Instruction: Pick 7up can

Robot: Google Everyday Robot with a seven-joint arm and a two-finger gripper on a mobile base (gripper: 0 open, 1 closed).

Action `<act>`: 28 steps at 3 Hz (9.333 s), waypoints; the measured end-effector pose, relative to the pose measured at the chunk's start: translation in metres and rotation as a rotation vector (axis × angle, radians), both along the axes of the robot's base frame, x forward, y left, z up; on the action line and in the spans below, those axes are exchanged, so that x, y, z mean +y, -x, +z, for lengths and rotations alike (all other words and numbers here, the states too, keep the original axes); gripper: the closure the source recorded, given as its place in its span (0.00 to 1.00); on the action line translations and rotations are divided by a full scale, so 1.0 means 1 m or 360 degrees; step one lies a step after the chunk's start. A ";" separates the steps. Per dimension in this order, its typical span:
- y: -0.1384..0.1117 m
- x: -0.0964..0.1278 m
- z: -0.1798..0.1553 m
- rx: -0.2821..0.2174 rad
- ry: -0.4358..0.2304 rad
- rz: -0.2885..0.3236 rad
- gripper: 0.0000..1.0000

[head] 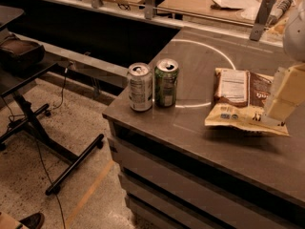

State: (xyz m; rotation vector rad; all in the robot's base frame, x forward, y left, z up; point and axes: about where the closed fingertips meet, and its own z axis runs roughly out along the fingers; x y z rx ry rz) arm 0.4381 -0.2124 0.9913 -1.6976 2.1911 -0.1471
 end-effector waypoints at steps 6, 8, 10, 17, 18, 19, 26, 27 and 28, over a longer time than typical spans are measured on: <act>-0.059 0.228 -0.023 0.0026 -0.0091 0.0904 0.00; -0.086 0.287 -0.061 0.0040 0.0077 0.0961 0.00; -0.120 0.282 -0.091 0.0081 0.0250 0.0854 0.00; -0.110 0.249 -0.102 0.0137 0.0230 0.0856 0.62; -0.110 0.249 -0.102 0.0134 0.0229 0.0857 0.67; -0.110 0.250 -0.102 0.0130 0.0229 0.0858 0.84; -0.099 0.217 -0.017 -0.0048 0.0284 0.0871 1.00; -0.090 0.210 0.002 -0.0128 0.0213 0.0912 1.00; -0.090 0.210 0.003 -0.0131 0.0210 0.0916 1.00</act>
Offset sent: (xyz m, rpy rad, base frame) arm 0.0017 0.0081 -0.0028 0.0027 0.0035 0.0309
